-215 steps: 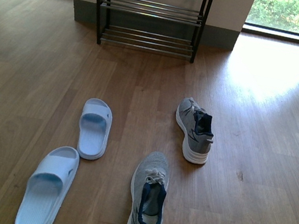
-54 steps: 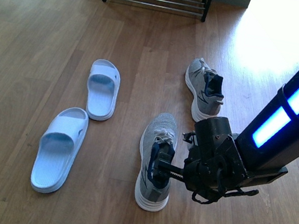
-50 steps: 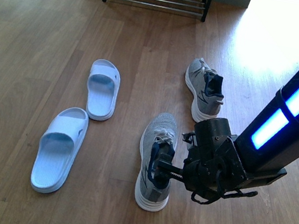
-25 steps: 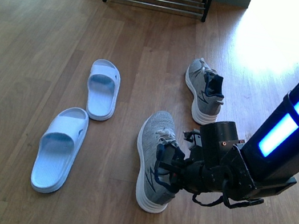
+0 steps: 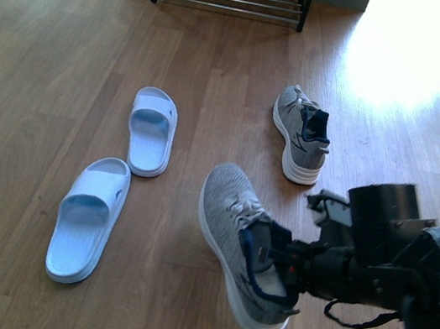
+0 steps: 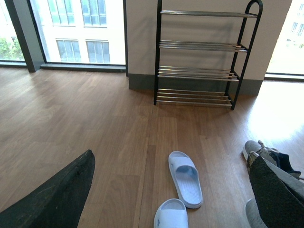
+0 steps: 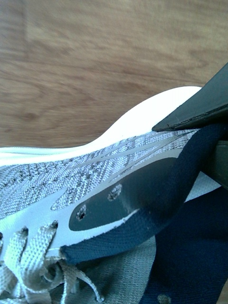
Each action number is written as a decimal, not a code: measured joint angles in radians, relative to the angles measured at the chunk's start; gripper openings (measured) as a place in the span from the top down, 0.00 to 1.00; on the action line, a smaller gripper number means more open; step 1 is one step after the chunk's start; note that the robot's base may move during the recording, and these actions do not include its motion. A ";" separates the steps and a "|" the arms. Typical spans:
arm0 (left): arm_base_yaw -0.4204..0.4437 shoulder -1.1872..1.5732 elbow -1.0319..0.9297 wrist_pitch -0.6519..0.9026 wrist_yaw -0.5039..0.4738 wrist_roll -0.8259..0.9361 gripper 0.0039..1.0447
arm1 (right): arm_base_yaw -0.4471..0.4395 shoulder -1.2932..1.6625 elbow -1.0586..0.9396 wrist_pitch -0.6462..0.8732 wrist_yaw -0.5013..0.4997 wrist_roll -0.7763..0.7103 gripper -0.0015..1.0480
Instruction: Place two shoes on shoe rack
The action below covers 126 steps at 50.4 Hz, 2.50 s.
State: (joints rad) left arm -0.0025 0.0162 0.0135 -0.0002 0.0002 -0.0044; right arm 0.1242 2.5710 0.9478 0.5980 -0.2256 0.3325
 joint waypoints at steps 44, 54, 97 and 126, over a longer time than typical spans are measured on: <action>0.000 0.000 0.000 0.000 0.000 0.000 0.09 | -0.386 -1.084 -0.438 -0.197 -0.104 -0.062 0.99; 0.000 0.000 0.000 0.000 0.000 0.000 0.09 | -0.386 -1.106 -0.441 -0.194 -0.115 -0.072 0.99; 0.000 0.000 0.000 0.000 0.000 0.000 0.09 | -0.383 -1.107 -0.443 -0.194 -0.111 -0.075 0.99; 0.000 0.000 0.000 0.000 0.000 0.000 0.09 | -0.387 -1.107 -0.443 -0.194 -0.108 -0.076 0.99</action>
State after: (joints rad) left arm -0.0025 0.0162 0.0135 -0.0002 -0.0002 -0.0044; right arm -0.2626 1.4643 0.5053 0.4042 -0.3340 0.2569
